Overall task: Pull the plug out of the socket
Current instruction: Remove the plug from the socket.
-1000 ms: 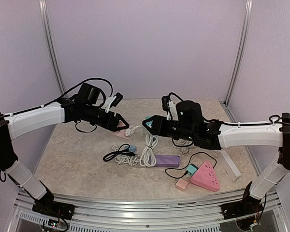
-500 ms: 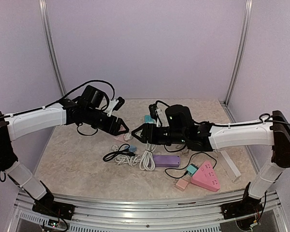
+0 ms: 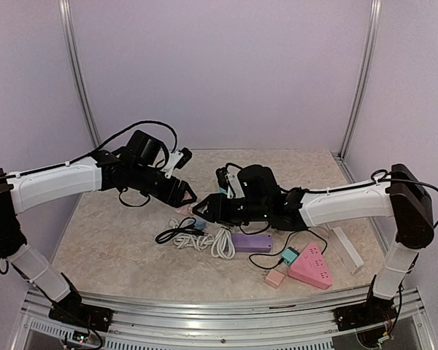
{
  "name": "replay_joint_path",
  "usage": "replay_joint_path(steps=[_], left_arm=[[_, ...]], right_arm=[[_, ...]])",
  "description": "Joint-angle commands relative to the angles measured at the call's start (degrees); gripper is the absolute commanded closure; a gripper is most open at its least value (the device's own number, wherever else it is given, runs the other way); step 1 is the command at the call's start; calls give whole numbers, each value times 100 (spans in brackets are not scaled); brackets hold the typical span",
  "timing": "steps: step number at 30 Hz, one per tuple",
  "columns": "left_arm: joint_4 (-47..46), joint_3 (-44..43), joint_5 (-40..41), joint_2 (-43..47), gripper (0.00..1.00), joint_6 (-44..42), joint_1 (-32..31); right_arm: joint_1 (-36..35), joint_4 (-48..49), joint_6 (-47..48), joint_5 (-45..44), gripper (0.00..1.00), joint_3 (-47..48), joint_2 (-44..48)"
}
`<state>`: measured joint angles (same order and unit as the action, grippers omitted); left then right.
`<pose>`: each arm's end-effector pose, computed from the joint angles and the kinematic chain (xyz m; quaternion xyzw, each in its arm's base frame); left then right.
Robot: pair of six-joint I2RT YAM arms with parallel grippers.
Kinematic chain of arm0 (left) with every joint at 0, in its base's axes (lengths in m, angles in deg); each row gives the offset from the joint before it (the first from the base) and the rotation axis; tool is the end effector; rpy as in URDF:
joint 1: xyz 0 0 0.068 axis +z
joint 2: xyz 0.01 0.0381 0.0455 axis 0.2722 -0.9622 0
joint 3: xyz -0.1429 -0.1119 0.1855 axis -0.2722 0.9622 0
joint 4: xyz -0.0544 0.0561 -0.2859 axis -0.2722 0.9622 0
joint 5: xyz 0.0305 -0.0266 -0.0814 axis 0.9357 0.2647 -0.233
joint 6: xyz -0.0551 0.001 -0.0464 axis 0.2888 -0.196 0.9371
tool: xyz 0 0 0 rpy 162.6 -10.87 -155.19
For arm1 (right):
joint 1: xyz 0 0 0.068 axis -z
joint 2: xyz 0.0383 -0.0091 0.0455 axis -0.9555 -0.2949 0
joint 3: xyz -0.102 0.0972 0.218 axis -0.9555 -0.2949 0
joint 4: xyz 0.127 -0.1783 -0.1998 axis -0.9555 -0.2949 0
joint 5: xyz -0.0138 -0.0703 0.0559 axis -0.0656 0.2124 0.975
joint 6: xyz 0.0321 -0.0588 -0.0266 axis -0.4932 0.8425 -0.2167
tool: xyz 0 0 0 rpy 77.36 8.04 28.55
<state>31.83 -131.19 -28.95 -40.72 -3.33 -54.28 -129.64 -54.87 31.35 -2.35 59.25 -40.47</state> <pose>0.2994 -0.2556 0.2359 0.3007 0.8674 -0.2441 0.3123 0.2378 0.3831 0.1845 -0.0756 0.8297 0.4929 0.2510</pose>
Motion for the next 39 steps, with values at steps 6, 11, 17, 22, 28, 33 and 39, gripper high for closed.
replay_joint_path(steps=[6, 11, 17, 22, 28, 33, 39], left_arm=[[-155, -94, 53, 189, 100, -141, -115], [-165, -95, 75, 198, 100, -154, -133], [-163, -86, 107, 220, 100, -180, -151], [-177, -74, 154, 250, 100, -204, -160], [-224, -31, -13, 289, 100, -466, -306], [-27, -91, 407, 263, 100, -1010, -743], [-9, -86, 360, 227, 100, -1076, -828]], right_arm=[[46, 209, -180, 170, 58, 392, -359], [87, 367, -376, 217, 64, 271, -406], [136, 559, -569, 270, 75, 175, -449], [190, 669, -741, 164, 100, 18, -381], [354, 961, -857, 190, 100, -301, -226], [687, 1193, -806, 455, 100, -533, -91], [851, 519, -212, 169, 100, -425, 218]])
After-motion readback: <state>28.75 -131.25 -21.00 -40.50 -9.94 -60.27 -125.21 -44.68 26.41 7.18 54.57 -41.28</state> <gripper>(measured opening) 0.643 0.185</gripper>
